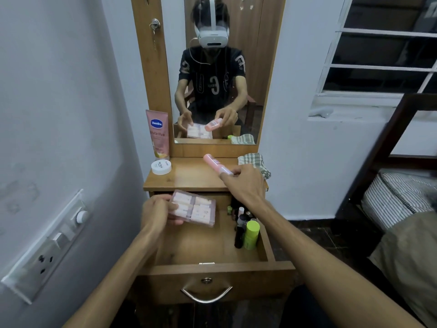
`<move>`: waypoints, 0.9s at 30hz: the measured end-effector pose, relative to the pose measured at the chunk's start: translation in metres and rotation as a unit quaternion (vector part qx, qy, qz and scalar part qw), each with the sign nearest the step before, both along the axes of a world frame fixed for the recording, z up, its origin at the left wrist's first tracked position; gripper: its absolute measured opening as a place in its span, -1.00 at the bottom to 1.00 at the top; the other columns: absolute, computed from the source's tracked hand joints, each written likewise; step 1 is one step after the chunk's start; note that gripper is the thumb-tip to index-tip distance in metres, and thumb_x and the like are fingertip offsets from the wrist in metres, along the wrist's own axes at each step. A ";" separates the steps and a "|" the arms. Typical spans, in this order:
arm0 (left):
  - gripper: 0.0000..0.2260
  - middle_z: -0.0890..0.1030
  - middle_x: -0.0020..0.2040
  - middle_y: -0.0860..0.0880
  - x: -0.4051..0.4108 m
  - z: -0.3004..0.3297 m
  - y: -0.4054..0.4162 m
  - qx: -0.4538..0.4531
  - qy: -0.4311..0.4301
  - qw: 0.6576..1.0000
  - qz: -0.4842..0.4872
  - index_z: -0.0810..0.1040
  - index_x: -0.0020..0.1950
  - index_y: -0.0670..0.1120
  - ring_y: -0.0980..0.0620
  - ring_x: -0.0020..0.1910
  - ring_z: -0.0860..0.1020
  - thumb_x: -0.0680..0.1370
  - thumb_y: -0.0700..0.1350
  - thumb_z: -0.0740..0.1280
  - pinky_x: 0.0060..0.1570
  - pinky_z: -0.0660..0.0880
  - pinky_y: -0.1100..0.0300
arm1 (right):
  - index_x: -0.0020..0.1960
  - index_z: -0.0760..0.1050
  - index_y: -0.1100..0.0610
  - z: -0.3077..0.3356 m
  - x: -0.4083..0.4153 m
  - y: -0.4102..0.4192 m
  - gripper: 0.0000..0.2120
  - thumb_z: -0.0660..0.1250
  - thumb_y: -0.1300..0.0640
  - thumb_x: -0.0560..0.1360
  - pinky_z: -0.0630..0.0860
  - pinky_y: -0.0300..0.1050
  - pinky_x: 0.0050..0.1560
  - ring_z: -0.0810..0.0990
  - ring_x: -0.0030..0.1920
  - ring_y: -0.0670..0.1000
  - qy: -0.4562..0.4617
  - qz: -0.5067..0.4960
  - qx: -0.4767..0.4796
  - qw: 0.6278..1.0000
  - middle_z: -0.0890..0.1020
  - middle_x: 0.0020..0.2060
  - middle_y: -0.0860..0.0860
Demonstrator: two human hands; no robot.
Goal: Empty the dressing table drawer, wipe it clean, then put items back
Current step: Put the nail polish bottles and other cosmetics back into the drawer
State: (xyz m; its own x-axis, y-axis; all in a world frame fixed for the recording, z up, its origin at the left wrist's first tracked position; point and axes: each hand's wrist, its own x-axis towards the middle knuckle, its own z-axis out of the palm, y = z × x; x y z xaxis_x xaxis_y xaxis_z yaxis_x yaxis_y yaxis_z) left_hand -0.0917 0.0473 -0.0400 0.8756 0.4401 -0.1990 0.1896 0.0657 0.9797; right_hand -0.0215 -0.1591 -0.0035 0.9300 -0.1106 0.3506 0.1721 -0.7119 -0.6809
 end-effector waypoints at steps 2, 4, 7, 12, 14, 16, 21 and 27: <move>-0.81 0.70 -0.08 -0.26 -0.010 -0.007 0.002 0.010 0.029 0.999 -0.036 0.57 0.05 -0.21 -0.19 -0.19 0.71 0.53 -0.42 0.27 -0.43 0.64 0.15 | -0.49 0.44 0.12 0.000 -0.011 -0.003 -0.54 0.39 -0.16 0.42 0.29 -0.15 -0.42 0.34 -0.50 -0.04 -0.009 0.005 -0.016 1.000 0.36 -0.58 -0.06; -0.81 0.70 -0.07 -0.24 -0.014 -0.016 -0.001 0.028 0.058 0.996 -0.062 0.55 0.08 -0.20 -0.15 -0.19 0.72 0.55 -0.41 0.27 -0.37 0.67 0.11 | -0.50 0.39 0.14 0.001 -0.024 -0.007 -0.44 0.30 -0.31 0.40 0.30 -0.12 -0.42 0.30 -0.51 -0.04 -0.015 0.005 -0.027 1.000 0.31 -0.59 -0.06; -0.83 0.70 -0.08 -0.19 -0.010 -0.027 -0.011 0.034 0.082 0.994 -0.070 0.52 0.09 -0.17 -0.09 -0.21 0.73 0.58 -0.38 0.28 -0.25 0.70 0.01 | -0.53 0.33 0.11 0.001 -0.042 -0.013 -0.31 0.25 -0.49 0.38 0.32 -0.14 -0.44 0.28 -0.55 -0.08 -0.018 0.007 -0.048 0.999 0.28 -0.62 -0.08; -0.80 0.68 0.02 -0.25 0.011 -0.043 -0.028 -0.026 0.112 0.990 -0.080 0.49 0.18 -0.25 -0.12 -0.17 0.72 0.58 -0.41 0.28 -0.33 0.69 0.03 | -0.49 0.40 0.10 -0.011 -0.046 -0.027 -0.55 0.36 -0.16 0.43 0.30 -0.17 -0.44 0.33 -0.52 -0.06 -0.017 0.005 -0.085 0.996 0.37 -0.60 -0.03; -0.75 0.64 0.10 -0.27 0.020 -0.047 -0.035 -0.033 0.126 0.989 -0.074 0.47 0.22 -0.27 -0.13 -0.16 0.69 0.57 -0.45 0.29 -0.36 0.68 0.02 | -0.49 0.41 0.10 -0.016 -0.043 -0.031 -0.57 0.38 -0.11 0.43 0.30 -0.17 -0.44 0.36 -0.52 -0.06 -0.015 -0.004 -0.087 0.996 0.42 -0.59 -0.02; -0.76 0.62 0.15 -0.29 0.027 -0.051 -0.041 -0.037 0.138 0.987 -0.070 0.47 0.21 -0.28 -0.14 -0.16 0.67 0.57 -0.46 0.28 -0.41 0.67 0.03 | -0.50 0.36 0.08 -0.020 -0.041 -0.033 -0.57 0.39 -0.09 0.42 0.26 -0.17 -0.44 0.34 -0.51 -0.06 -0.015 -0.004 -0.090 0.996 0.38 -0.59 -0.04; -0.70 0.58 0.21 -0.30 0.037 -0.061 -0.045 -0.034 0.155 0.986 -0.048 0.44 0.25 -0.33 -0.19 -0.03 0.67 0.53 -0.46 0.31 -0.48 0.64 0.07 | -0.49 0.34 0.09 -0.025 -0.039 -0.036 -0.63 0.40 -0.02 0.37 0.20 -0.19 -0.44 0.30 -0.52 -0.08 -0.025 0.007 -0.101 0.995 0.35 -0.58 -0.04; -0.72 0.66 0.03 -0.21 0.038 -0.066 -0.045 0.005 0.161 0.985 -0.067 0.53 0.14 -0.33 -0.08 -0.07 0.64 0.45 -0.45 0.37 -0.22 0.66 0.07 | -0.45 0.39 0.00 -0.030 -0.040 -0.034 -0.67 0.44 -0.01 0.39 0.23 -0.19 -0.41 0.35 -0.43 -0.09 -0.044 0.024 -0.112 0.992 0.39 -0.48 -0.09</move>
State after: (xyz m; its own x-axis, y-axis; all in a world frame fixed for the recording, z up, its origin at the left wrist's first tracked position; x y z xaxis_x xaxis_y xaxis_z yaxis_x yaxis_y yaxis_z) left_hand -0.0539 0.0021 -0.1060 0.8178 0.3278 -0.4731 0.4976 0.0103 0.8673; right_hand -0.0611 -0.1929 -0.0340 0.8971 0.0227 0.4411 0.2604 -0.8339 -0.4866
